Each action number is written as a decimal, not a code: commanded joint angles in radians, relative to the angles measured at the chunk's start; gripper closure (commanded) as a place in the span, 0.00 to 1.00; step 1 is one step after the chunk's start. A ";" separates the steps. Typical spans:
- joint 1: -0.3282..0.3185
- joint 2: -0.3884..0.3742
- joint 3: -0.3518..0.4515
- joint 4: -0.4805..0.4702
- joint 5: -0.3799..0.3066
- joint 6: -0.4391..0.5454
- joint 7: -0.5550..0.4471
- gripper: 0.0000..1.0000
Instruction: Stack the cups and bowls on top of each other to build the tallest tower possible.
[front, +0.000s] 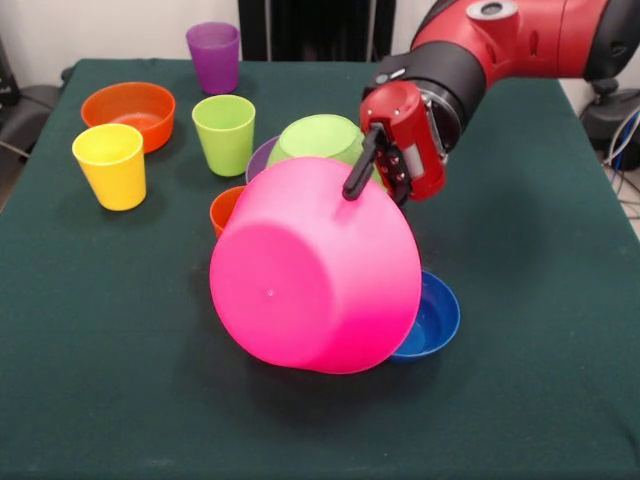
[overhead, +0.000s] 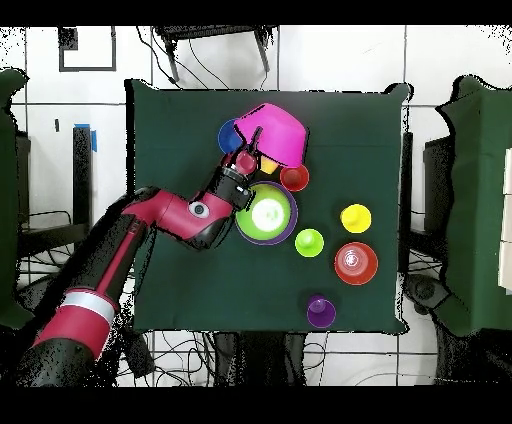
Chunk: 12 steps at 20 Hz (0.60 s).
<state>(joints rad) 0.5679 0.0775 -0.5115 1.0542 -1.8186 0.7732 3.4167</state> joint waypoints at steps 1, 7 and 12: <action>0.010 0.108 0.177 -0.086 0.079 0.069 0.077 0.00; 0.001 0.073 0.206 -0.072 0.148 -0.007 0.059 0.00; -0.016 0.019 0.236 -0.034 0.182 -0.139 0.022 0.00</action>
<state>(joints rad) 0.5680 0.0873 -0.4963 1.0338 -1.7275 0.8174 3.4164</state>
